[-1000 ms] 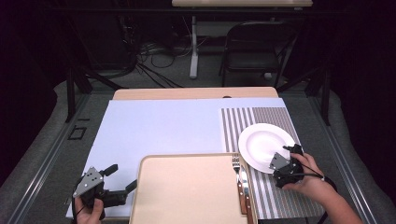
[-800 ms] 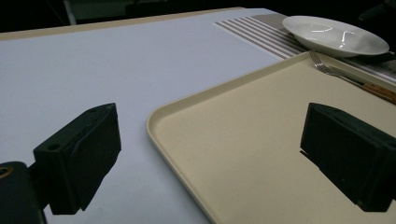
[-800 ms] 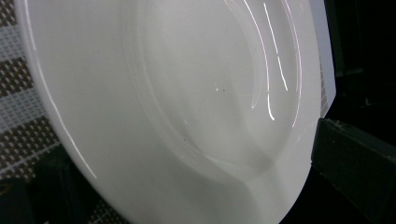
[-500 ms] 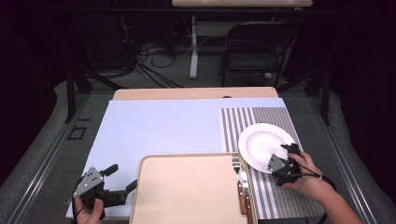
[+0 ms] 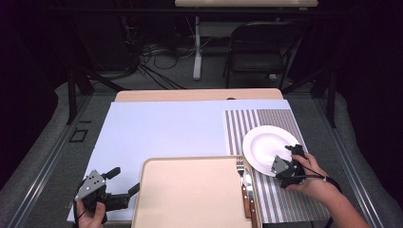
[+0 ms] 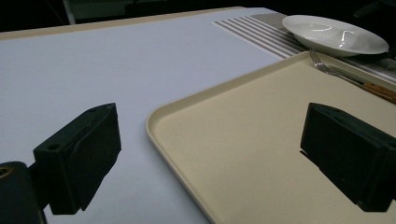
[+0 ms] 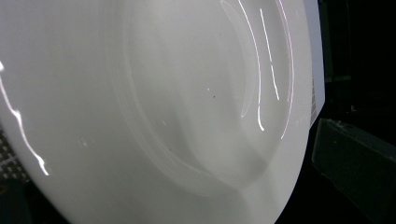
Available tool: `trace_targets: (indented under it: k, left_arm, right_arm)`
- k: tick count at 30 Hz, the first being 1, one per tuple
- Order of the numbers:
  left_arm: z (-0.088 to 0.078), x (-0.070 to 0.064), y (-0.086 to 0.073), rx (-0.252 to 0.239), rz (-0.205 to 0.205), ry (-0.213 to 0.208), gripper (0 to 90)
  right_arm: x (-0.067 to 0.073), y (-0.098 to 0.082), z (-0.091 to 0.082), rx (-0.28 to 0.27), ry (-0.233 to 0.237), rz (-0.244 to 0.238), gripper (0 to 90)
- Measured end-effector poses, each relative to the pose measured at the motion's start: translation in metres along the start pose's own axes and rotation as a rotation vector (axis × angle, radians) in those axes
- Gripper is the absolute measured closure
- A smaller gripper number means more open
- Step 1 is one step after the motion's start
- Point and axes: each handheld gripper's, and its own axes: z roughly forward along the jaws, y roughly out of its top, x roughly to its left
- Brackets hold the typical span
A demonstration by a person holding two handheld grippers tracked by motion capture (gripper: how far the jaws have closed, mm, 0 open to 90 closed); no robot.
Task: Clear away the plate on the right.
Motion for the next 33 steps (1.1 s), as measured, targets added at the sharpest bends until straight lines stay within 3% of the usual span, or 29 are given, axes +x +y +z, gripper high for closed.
trace_targets:
  k: [1,7,9,11,14,19,23,28,33]
  left_arm:
    - [0.0,0.0,0.0,0.0,0.0,0.0,5.1]
    - [0.0002,0.0001,-0.0001,0.001,-0.002,-0.001,5.1]
    - [0.0004,0.0002,-0.0002,0.001,-0.003,-0.001,5.1]
    - [0.0004,0.0001,-0.0002,0.001,-0.002,-0.002,5.1]
    - [0.0005,0.0,-0.0002,0.001,-0.002,-0.003,5.1]
    - [0.0005,0.0003,-0.0004,0.002,-0.004,-0.002,5.2]
    - [0.0007,0.0002,-0.0005,0.002,-0.008,-0.003,5.2]
    - [0.0009,0.0002,-0.0002,0.007,-0.008,-0.001,5.2]
    - [0.001,0.0001,-0.0003,0.007,-0.008,-0.002,5.3]
  right_arm:
    - [-0.0013,0.0012,-0.0026,0.041,0.013,-0.008,1.5]
    - [-0.0008,0.0005,0.0003,0.007,0.009,-0.007,2.6]
    - [-0.001,0.0006,-0.0002,0.011,0.012,-0.01,3.1]
    - [-0.0015,0.0023,-0.0023,0.051,0.026,-0.025,3.1]
    - [-0.0009,0.0016,0.0005,0.009,0.009,-0.028,2.6]
    - [-0.0014,0.0021,0.0007,0.014,0.016,-0.035,2.1]
    - [0.0015,0.0024,-0.0007,0.007,0.007,-0.047,7.2]
    - [0.0026,0.0028,-0.003,-0.01,0.013,-0.098,14.6]
    - [0.0029,0.0025,-0.0041,-0.024,0.019,-0.094,18.1]
